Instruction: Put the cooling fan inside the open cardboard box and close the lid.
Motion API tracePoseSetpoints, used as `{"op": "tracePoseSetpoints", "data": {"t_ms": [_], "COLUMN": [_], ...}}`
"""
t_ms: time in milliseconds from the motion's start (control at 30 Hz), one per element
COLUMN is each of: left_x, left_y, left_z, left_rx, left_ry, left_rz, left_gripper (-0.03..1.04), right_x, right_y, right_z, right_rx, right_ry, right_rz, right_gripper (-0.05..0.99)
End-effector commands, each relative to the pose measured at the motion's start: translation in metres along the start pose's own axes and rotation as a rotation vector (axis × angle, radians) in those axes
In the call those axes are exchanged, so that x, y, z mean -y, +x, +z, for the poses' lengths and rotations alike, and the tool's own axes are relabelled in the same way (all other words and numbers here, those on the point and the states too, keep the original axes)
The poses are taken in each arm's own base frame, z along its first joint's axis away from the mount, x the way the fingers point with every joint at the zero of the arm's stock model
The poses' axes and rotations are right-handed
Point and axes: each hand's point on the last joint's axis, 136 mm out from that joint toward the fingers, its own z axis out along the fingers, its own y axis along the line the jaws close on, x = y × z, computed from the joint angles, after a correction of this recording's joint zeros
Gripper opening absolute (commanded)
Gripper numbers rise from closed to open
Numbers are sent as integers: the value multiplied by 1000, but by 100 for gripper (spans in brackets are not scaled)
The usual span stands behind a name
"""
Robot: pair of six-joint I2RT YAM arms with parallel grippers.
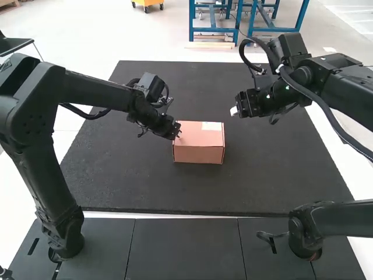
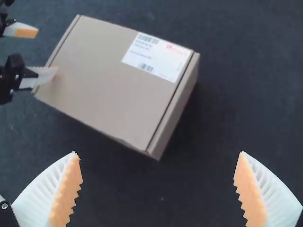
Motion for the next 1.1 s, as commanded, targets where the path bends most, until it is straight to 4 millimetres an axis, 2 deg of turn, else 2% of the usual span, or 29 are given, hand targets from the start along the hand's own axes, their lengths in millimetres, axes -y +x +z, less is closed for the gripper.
{"op": "tracePoseSetpoints", "data": {"t_ms": [0, 233, 300, 533, 700, 900, 1067], "left_x": [3, 0, -1, -5, -12, -12, -16], "left_y": [25, 32, 27, -16, -31, -48, -62], "left_z": [13, 15, 8, -49, -86, -128, -163], "left_rx": [-73, -82, -74, 85, 174, 300, 459], "left_ry": [5, 0, -2, -13, -29, -40, -67], "left_rz": [11, 5, 0, -8, -24, -34, -34], "left_gripper": [96, 96, 96, 96, 96, 96, 96], "right_x": [4, 4, 4, 4, 7, 26, 55], "right_y": [-1, 0, 0, -3, -3, -11, -28], "right_z": [-4, -4, -4, -11, -12, -11, -17], "right_rx": [17, 14, 14, 42, 54, 119, 226], "right_ry": [12, 13, 13, 15, 27, 100, 180], "right_rz": [10, 15, 21, 28, 32, 60, 97], "right_gripper": [73, 73, 73, 73, 73, 73, 84]}}
